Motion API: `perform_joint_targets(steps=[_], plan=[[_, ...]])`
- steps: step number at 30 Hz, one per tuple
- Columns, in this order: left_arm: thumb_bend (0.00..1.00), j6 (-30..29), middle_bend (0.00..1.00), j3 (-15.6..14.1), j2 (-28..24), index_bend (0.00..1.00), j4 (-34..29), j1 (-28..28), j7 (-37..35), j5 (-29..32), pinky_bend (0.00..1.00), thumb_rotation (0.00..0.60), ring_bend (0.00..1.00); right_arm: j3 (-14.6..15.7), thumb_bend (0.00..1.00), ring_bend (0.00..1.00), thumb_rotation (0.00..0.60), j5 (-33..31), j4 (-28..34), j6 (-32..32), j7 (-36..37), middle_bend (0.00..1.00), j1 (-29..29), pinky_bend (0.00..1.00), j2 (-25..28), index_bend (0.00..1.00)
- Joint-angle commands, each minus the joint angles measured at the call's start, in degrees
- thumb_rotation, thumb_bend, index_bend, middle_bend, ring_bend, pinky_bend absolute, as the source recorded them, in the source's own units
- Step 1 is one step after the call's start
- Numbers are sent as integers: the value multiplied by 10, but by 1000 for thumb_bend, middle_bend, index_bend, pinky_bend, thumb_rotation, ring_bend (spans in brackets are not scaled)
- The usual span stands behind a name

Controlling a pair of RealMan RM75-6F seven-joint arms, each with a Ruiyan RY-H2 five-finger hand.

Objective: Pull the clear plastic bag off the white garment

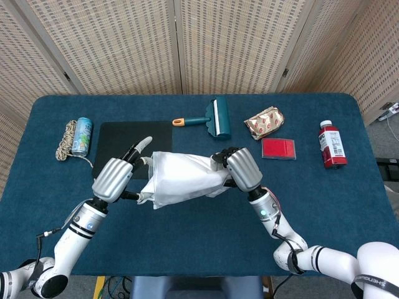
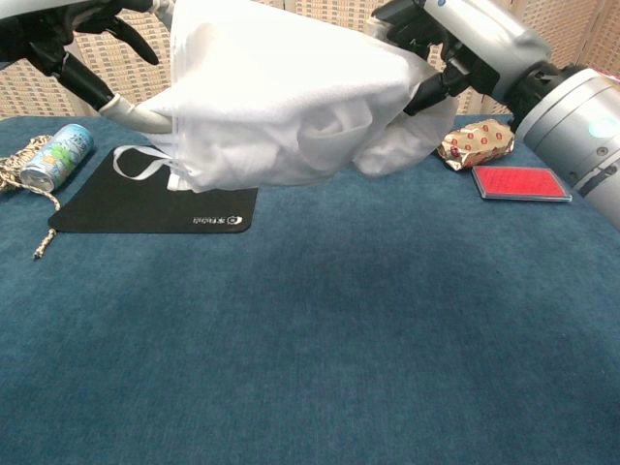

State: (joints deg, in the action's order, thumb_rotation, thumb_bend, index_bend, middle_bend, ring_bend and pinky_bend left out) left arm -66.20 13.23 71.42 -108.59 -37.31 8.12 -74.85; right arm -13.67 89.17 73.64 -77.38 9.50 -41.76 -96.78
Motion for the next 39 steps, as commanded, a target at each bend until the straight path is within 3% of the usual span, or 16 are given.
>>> perform_joint_targets(steps=[1, 9, 17, 29, 39], plan=[[71, -2, 0, -2, 2, 360, 1, 2, -5, -3, 212, 600, 0, 0, 597, 681, 600, 0, 0, 0, 0, 753, 0, 674, 0, 697], [71, 0, 0, 0, 10, 367, 0, -4, -16, -13, 212, 600, 0, -2, 598, 681, 600, 0, 1, 0, 4, 753, -4, 674, -8, 697], [81, -9, 0, 3, 30, 473, 9, -10, -2, -18, 212, 600, 0, -4, 597, 681, 600, 0, 3, -1, 8, 752, -4, 674, -10, 697], [430, -11, 0, 0, 33, 520, 7, -10, -8, -27, 212, 600, 0, -1, 598, 681, 600, -2, 1, 0, 9, 753, -3, 675, -11, 697], [477, -15, 0, 0, 37, 681, 7, -6, -20, -24, 212, 600, 0, 3, 598, 681, 600, -6, -4, 9, 8, 735, -1, 674, -11, 697]])
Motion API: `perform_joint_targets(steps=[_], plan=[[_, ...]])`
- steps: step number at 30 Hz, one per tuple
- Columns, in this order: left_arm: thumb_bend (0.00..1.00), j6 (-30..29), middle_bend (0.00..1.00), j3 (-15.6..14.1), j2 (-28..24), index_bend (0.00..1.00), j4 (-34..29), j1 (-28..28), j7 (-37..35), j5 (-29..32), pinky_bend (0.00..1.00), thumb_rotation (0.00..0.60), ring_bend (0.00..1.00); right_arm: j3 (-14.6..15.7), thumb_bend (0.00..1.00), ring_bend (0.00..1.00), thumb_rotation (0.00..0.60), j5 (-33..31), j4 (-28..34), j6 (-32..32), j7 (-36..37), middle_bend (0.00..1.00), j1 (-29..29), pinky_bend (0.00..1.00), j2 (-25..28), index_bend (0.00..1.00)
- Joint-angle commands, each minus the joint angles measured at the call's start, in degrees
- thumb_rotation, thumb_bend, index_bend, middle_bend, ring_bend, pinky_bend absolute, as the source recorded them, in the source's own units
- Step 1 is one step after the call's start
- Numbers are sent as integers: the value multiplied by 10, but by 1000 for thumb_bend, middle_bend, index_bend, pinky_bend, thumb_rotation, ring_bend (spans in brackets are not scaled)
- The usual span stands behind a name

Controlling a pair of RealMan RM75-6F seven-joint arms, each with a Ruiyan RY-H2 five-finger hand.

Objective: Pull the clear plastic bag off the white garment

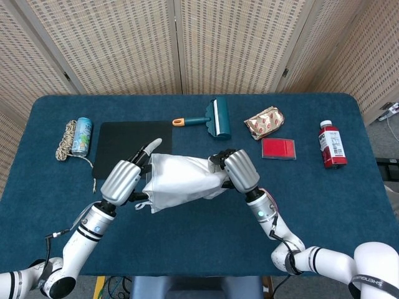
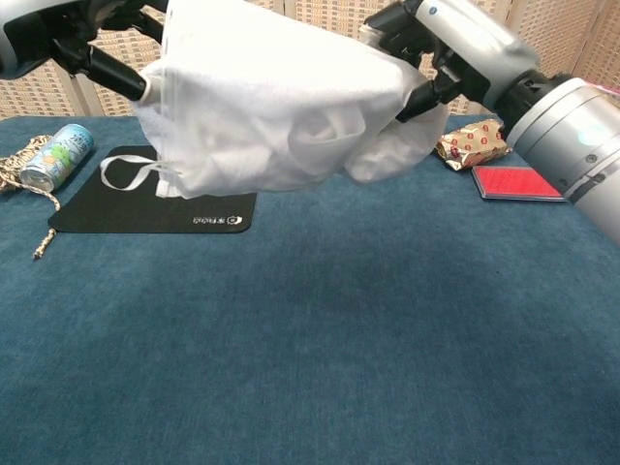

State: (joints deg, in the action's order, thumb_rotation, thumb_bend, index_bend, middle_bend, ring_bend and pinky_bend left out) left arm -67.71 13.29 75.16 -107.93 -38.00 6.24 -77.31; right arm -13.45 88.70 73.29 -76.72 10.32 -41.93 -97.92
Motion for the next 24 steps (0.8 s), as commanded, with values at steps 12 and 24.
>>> perform_joint_targets(steps=[12, 24], plan=[[491, -3, 0, -6, -8, 717, 12, 12, -7, 9, 212, 600, 0, 11, 535, 641, 600, -4, -14, 12, 3, 669, 5, 674, 1, 697], [497, -9, 0, -17, -15, 721, 23, 29, -22, 9, 212, 600, 0, 22, 487, 622, 600, -9, -32, 19, 14, 653, 14, 674, -2, 687]])
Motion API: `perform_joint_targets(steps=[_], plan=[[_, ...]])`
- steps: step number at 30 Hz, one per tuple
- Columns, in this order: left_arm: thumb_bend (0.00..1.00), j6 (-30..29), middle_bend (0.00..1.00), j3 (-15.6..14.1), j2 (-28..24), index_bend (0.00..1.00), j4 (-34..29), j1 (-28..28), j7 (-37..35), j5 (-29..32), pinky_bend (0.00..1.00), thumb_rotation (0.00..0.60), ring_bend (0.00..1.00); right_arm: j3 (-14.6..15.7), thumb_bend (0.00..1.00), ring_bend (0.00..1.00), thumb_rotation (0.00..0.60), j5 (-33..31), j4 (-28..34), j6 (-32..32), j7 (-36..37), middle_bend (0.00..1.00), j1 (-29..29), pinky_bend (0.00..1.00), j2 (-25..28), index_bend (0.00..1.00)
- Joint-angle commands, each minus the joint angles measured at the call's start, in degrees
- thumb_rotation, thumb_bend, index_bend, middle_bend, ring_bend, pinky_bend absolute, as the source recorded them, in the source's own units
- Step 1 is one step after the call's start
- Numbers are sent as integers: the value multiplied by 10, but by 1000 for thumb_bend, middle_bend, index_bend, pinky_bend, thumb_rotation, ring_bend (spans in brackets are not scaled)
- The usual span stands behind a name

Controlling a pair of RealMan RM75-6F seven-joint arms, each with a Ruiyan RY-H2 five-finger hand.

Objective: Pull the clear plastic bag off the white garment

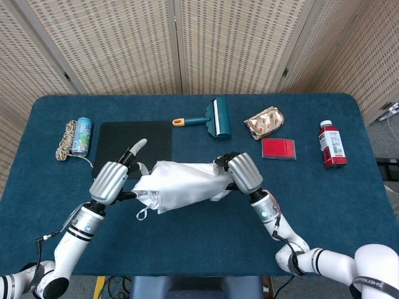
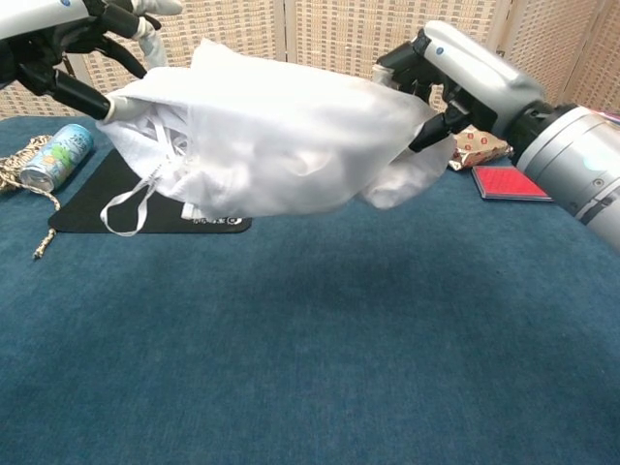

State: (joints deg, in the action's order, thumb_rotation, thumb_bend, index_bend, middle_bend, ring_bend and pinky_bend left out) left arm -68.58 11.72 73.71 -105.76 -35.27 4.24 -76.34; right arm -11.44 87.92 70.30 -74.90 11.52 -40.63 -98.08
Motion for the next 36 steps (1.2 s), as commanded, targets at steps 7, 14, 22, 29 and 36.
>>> perform_joint_targets(steps=[7, 14, 22, 29, 36], plan=[[507, 0, 0, -4, 1, 727, 7, 7, -8, 0, 212, 600, 0, 6, 306, 564, 600, -7, -17, 6, 5, 597, 7, 674, -8, 619], [508, 2, 0, -5, 3, 728, 15, 10, -7, 5, 212, 600, 0, 10, 114, 497, 600, -12, -27, 18, 8, 533, 11, 649, -10, 555], [508, 3, 0, -6, 8, 728, 25, 14, -7, 11, 212, 600, 0, 14, 1, 386, 600, -19, -34, 34, 11, 434, 13, 560, -10, 413], [508, 5, 0, -8, 12, 728, 32, 16, -7, 13, 212, 600, 0, 18, 0, 299, 600, -29, -32, 55, 3, 354, 15, 477, -4, 287], [509, 10, 0, -12, 21, 728, 42, 18, -3, 18, 212, 600, 0, 23, 0, 179, 600, -52, -17, 97, -24, 235, 16, 368, 13, 139]])
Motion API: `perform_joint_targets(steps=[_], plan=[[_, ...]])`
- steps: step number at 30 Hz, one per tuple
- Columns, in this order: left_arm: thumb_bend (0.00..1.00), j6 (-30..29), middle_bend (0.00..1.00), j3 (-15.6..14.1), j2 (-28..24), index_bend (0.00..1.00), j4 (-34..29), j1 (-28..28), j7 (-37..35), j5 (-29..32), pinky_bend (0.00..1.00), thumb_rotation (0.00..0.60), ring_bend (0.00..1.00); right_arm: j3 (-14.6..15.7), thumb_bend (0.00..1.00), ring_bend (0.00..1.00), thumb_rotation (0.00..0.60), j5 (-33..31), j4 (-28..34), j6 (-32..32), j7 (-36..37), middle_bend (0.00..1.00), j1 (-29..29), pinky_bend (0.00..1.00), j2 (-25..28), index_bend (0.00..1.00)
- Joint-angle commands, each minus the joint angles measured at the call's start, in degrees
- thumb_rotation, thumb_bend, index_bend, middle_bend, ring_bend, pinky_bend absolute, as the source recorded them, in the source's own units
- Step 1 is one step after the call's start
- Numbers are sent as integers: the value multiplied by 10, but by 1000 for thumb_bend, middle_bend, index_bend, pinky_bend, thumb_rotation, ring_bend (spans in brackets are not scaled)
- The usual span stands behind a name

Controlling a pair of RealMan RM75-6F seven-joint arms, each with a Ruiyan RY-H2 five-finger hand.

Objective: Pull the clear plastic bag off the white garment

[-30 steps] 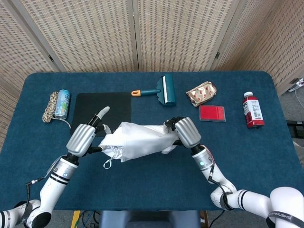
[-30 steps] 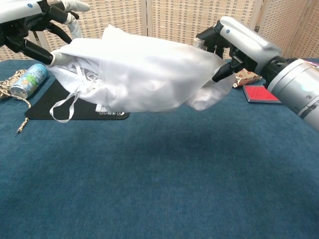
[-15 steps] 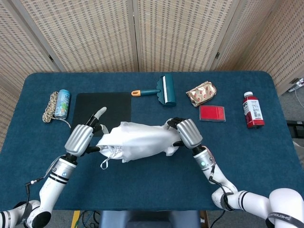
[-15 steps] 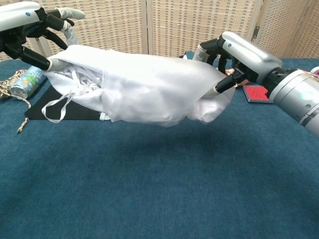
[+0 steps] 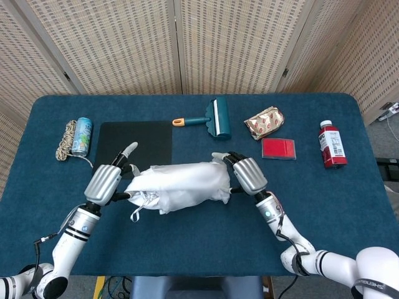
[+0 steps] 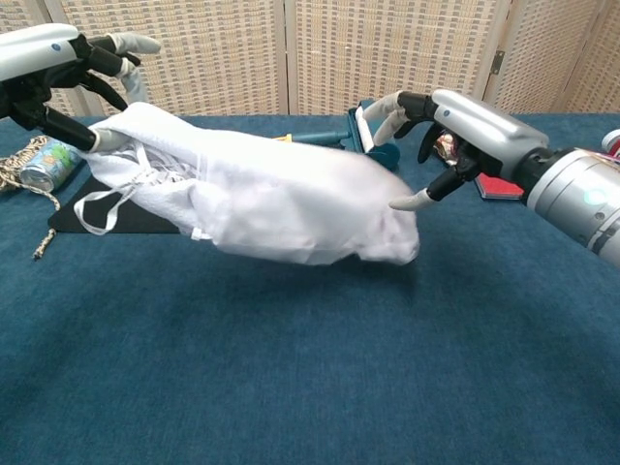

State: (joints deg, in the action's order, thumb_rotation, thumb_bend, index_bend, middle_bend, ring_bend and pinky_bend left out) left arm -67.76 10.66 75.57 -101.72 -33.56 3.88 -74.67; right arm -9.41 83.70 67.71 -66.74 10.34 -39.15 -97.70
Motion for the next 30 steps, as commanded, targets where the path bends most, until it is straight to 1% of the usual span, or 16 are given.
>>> perform_joint_targets(steps=[1, 7, 8, 9, 10, 12, 13, 14, 15, 16, 17, 18, 20, 23, 30], plan=[[509, 3, 0, -3, 5, 728, 3, 0, 1, 1, 212, 600, 0, 3, 0, 169, 600, -13, 13, 20, -15, 221, 1, 358, 12, 126], [508, 5, 0, -8, 18, 728, 13, 0, 8, -2, 212, 600, 0, 5, 0, 164, 600, -16, 39, 23, -36, 208, 8, 350, 33, 121], [508, 5, 0, -8, 19, 728, 14, 0, 8, -4, 212, 600, 0, 5, 0, 182, 600, -16, 44, 21, -42, 221, 9, 357, 39, 121], [508, 4, 0, -8, 20, 728, 14, 1, 8, -4, 212, 600, 0, 4, 0, 221, 600, -16, 47, 20, -49, 253, 10, 382, 42, 121], [509, 4, 0, -8, 20, 728, 14, 1, 9, -4, 212, 600, 0, 3, 0, 283, 600, -16, 49, 18, -57, 310, 10, 430, 46, 123], [508, 4, 0, -8, 21, 728, 14, 1, 9, -5, 212, 600, 0, 1, 0, 435, 600, -18, 56, 21, -70, 460, 9, 575, 54, 133], [508, 4, 0, -9, 21, 728, 15, 2, 10, -5, 212, 600, 0, -1, 0, 574, 600, -22, 61, 29, -77, 597, 7, 706, 59, 148], [508, 4, 0, -9, 21, 728, 15, 2, 10, -5, 211, 600, 0, -1, 0, 690, 600, -27, 66, 37, -83, 713, 5, 809, 64, 169], [508, 4, 0, -9, 21, 728, 15, 2, 10, -5, 211, 600, 0, -2, 0, 774, 600, -32, 69, 46, -91, 797, 3, 879, 68, 191], [508, 4, 0, -9, 22, 728, 15, 3, 11, -5, 212, 600, 0, -4, 0, 856, 600, -40, 72, 55, -102, 880, 0, 940, 71, 216], [509, 4, 0, -9, 22, 728, 15, 3, 11, -5, 212, 600, 0, -5, 0, 922, 600, -47, 73, 63, -108, 941, -2, 976, 72, 238], [509, 4, 0, -9, 22, 728, 15, 3, 11, -5, 211, 600, 0, -7, 0, 963, 600, -54, 75, 72, -114, 976, -4, 994, 73, 254], [509, 6, 0, -9, 23, 728, 17, 3, 10, -5, 211, 600, 0, -11, 0, 999, 600, -69, 74, 91, -126, 1000, -11, 1000, 74, 281], [509, 7, 0, -9, 23, 728, 18, 3, 10, -5, 211, 600, 0, -18, 0, 1000, 600, -87, 69, 111, -140, 1000, -21, 1000, 70, 305], [509, 8, 0, -8, 21, 728, 17, 4, 11, -5, 212, 600, 0, -32, 0, 1000, 600, -113, 41, 146, -165, 1000, -48, 1000, 53, 311]])
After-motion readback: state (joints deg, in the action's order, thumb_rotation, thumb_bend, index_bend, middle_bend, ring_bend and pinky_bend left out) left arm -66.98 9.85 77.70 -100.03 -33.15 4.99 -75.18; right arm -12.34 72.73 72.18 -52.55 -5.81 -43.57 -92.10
